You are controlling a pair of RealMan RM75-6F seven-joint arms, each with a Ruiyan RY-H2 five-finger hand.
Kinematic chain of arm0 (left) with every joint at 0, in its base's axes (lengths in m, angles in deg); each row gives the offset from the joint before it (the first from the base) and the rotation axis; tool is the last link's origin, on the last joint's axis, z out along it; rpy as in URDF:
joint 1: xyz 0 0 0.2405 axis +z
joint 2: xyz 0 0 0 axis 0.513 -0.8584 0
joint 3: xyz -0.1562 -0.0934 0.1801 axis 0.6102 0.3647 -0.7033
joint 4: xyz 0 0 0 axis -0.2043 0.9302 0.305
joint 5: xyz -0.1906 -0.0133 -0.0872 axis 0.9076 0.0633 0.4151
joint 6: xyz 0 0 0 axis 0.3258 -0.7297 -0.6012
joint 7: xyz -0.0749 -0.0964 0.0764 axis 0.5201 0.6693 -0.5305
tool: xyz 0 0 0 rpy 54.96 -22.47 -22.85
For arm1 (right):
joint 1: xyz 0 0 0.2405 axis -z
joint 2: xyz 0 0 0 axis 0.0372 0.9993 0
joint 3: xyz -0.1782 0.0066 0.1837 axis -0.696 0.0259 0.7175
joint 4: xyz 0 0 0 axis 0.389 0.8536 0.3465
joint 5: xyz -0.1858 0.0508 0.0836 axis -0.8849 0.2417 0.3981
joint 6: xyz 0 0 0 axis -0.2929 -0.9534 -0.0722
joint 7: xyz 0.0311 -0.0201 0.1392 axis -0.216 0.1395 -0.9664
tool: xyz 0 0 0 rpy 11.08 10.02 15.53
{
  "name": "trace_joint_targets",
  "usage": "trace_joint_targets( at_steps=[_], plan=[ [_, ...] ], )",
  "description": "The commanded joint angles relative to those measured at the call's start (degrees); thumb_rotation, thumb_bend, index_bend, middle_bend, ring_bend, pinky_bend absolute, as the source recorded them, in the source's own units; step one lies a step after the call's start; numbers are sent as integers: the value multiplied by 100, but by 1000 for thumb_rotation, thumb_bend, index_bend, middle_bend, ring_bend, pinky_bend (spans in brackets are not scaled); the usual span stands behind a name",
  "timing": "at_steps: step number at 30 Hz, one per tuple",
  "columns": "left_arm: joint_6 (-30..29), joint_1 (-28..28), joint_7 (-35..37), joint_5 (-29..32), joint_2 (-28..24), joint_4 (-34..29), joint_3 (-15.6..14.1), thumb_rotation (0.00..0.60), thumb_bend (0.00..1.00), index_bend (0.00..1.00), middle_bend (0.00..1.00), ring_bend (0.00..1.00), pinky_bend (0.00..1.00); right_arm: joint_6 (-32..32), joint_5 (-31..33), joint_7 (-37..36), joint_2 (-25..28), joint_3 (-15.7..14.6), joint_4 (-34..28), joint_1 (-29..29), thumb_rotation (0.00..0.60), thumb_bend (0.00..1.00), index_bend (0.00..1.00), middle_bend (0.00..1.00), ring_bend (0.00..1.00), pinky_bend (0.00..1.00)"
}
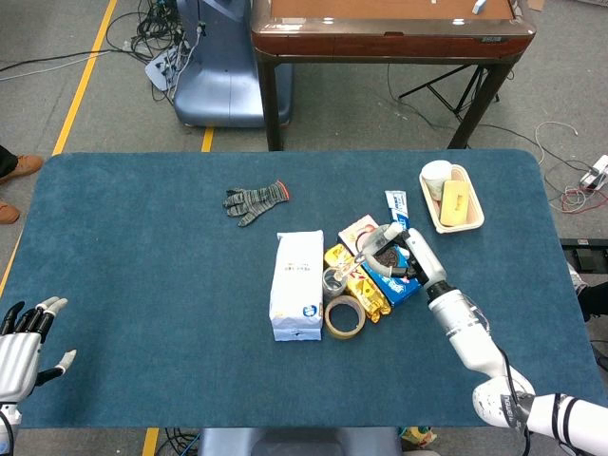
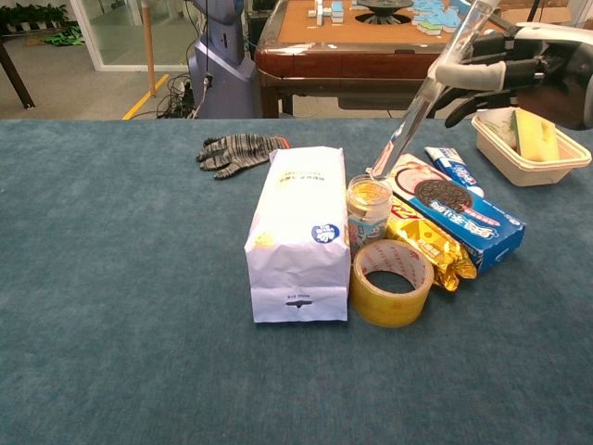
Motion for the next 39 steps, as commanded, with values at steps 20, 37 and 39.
trace_joint_targets(
  at_steps=[20,37,39],
  plan=[
    [-10,48,115,11,46,122,-28,600,254,163,152,193,47,231,-6,983,-608,-284,623,-496,600,519,684,462,388,384],
    [31,40,63,47,79,125,-25,600,254,163,152,193,47,93,-553,1835,-1137,-728,1409,-710,600,472,479,276,162,205],
    [23,47,66,46,79,128,-29,600,254,163,152,193,47,108,-553,1866,-1145,-742,1426,-722,600,430,434,255,145,192]
  ],
)
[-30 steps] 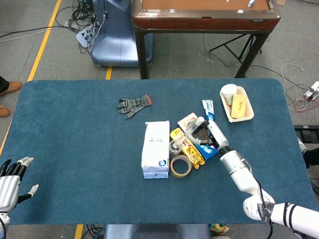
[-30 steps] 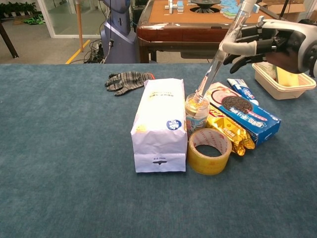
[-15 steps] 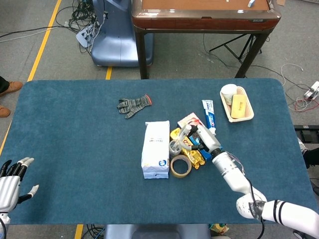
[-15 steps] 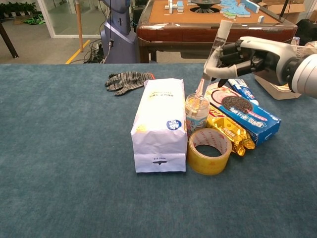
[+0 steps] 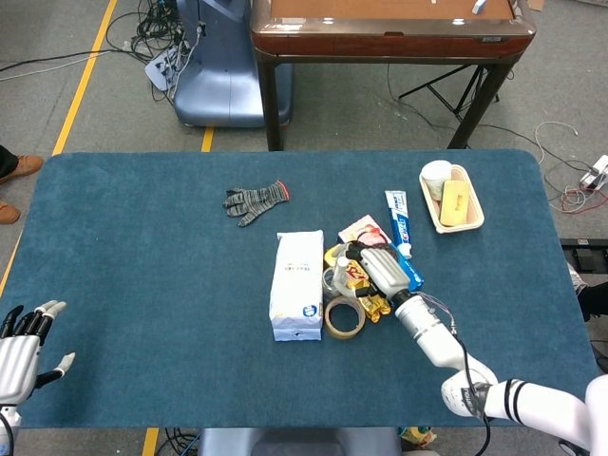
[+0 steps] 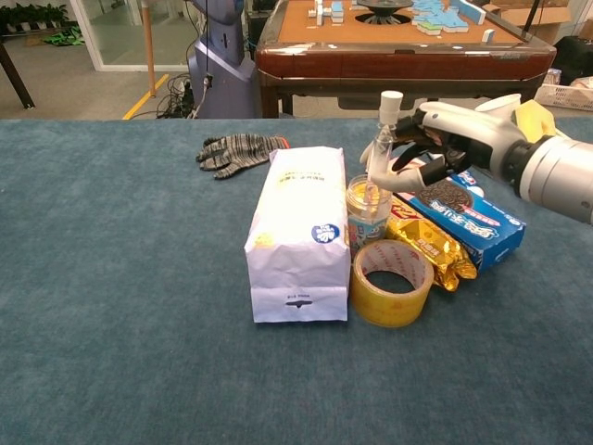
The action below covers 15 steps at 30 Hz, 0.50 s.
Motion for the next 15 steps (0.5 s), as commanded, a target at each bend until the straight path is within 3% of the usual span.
trace_joint_targets(
  at_steps=[1,9,12,15],
  plan=[
    [-5,6,6,-3,3,3,-5,600,254,163,152,193,47,38,3,44,-11,-24,28,-27,600,404,418,250,141,190],
    [-16,7,29,-11,14,12,4,600,254,163,152,193,47,106,112,172,149,5,-131,-57,600,219,217,156,89,156],
    [-47,20,66,-13,3,29,13,600,254,163,152,193,47,-134,75,188,341,26,-345,76,600,184,143,107,70,146],
    [-78,34,113,-9,-6,58,26,600,253,163,152,193,47,-565,-20,300,668,-12,-667,346,600,183,138,103,70,146]
  ],
)
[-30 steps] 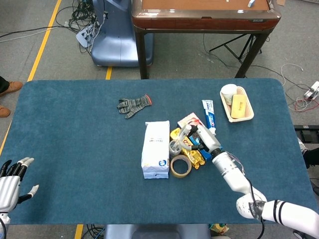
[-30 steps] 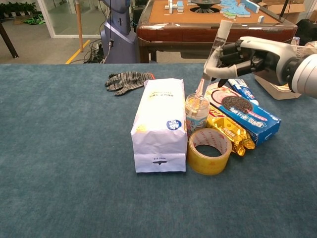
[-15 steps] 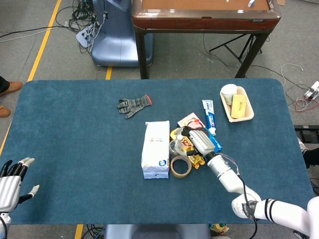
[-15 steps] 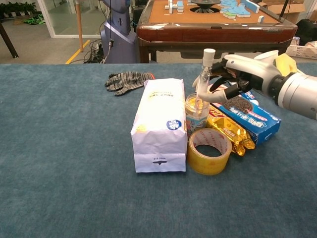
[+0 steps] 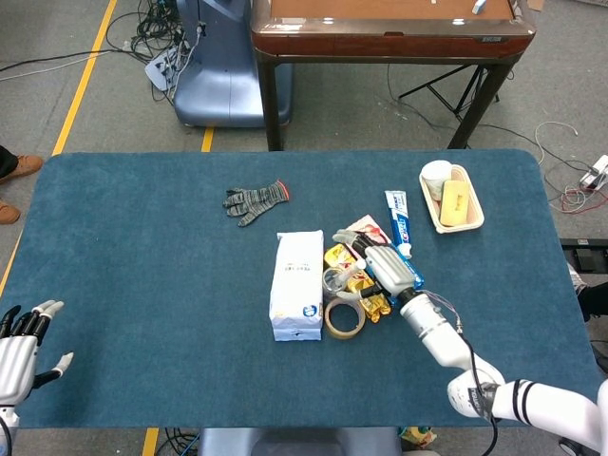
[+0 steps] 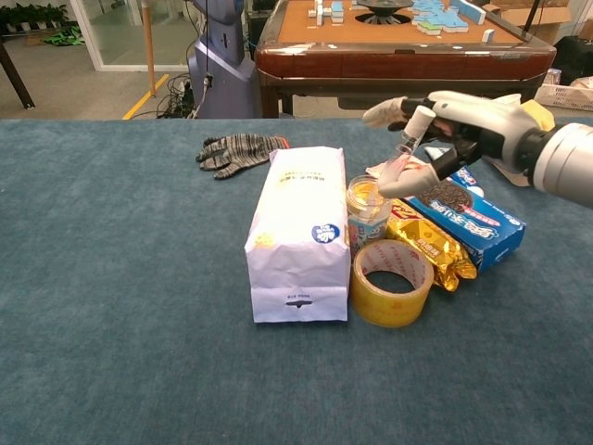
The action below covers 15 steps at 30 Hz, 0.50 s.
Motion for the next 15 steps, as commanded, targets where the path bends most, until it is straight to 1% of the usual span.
trace_joint_targets(
  at_steps=[1,5,7,9,12,15],
  plan=[
    [-12,7,33,5,-4,25,11,600,254,163,152,193,47,-566,-96,183,441,-41,-432,373,600,184,138,103,71,146],
    [3,-28,59,-17,17,63,36,600,254,163,152,193,47,-1289,25,737,1016,-148,-972,918,600,206,138,123,70,146],
    [11,-51,45,-39,29,66,46,600,254,163,152,193,47,-1614,86,1054,1259,-210,-1163,1163,600,246,138,162,70,146],
    [9,-72,22,-55,38,57,60,600,254,163,152,193,47,-1909,134,1379,1518,-306,-1363,1415,600,258,146,192,71,146],
    [19,-101,-21,-68,56,38,78,600,254,163,152,193,47,-2149,215,1667,1818,-445,-1639,1697,600,260,174,213,74,146],
    [46,-143,-73,-102,86,-1,81,600,253,163,152,193,47,-2334,313,1933,2156,-649,-1915,2013,600,260,202,217,83,147]
  ],
)
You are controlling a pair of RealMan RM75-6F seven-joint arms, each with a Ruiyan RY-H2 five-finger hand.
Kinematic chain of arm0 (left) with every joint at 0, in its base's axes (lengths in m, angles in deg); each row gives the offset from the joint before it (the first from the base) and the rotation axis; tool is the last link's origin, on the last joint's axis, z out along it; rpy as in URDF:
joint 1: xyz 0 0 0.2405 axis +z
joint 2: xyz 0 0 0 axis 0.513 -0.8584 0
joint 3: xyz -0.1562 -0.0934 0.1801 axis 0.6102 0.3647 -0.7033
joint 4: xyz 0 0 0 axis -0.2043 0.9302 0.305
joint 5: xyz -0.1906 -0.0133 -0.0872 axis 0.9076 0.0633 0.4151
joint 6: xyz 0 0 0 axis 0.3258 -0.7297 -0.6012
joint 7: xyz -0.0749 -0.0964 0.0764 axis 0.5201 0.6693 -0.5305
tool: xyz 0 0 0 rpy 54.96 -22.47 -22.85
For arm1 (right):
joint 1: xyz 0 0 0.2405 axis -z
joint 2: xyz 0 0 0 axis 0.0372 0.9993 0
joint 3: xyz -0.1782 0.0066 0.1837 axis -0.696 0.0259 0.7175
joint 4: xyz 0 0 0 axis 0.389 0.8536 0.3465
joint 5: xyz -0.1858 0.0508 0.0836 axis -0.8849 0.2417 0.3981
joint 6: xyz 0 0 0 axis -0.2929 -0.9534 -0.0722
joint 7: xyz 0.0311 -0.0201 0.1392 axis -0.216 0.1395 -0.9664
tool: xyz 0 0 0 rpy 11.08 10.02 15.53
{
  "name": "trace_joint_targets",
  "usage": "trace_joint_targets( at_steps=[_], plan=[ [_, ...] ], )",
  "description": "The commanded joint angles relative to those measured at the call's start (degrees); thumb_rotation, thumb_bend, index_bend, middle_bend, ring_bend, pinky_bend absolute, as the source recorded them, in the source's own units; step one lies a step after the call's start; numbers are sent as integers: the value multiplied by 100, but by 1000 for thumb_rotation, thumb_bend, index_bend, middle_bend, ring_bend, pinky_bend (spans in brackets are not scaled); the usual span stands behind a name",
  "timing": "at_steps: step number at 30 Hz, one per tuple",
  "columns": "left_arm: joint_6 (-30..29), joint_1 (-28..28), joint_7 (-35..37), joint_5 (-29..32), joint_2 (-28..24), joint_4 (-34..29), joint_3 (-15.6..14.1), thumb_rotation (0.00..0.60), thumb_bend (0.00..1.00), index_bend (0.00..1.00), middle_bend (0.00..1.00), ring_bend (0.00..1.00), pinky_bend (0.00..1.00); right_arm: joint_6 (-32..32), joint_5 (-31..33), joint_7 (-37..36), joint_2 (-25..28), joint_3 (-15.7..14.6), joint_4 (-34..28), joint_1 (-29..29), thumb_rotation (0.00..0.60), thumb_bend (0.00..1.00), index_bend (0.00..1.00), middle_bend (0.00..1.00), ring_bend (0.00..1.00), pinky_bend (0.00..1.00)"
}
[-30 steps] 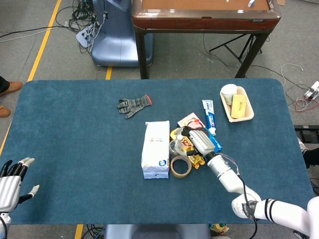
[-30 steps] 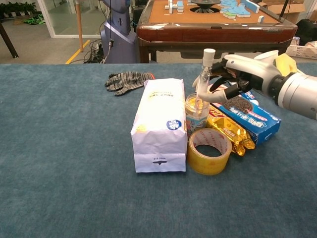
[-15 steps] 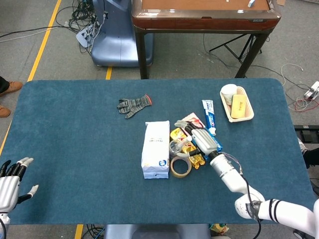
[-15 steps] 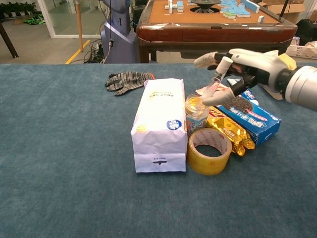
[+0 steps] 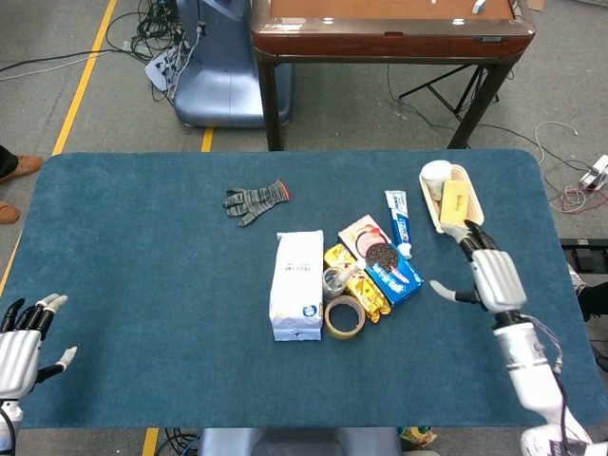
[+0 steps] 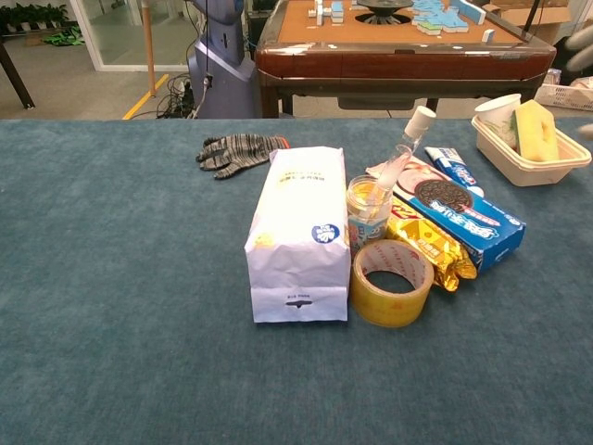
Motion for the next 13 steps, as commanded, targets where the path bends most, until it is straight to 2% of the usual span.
trace_joint_targets(
  at_steps=[1,6,13],
  plan=[
    [27,-36,-48,-26,17,-32,5,600,254,163,152,193,47,-230,136,366,421,-281,-368,393,600,260,215,220,87,147],
    [44,-85,-29,-31,4,-134,44,600,254,163,152,193,47,-395,239,414,723,-445,-653,730,600,260,224,221,89,147],
    [61,-119,-54,-47,-31,-181,48,600,254,163,152,193,47,-689,-54,349,745,-500,-640,1004,600,260,259,223,89,147]
  ],
)
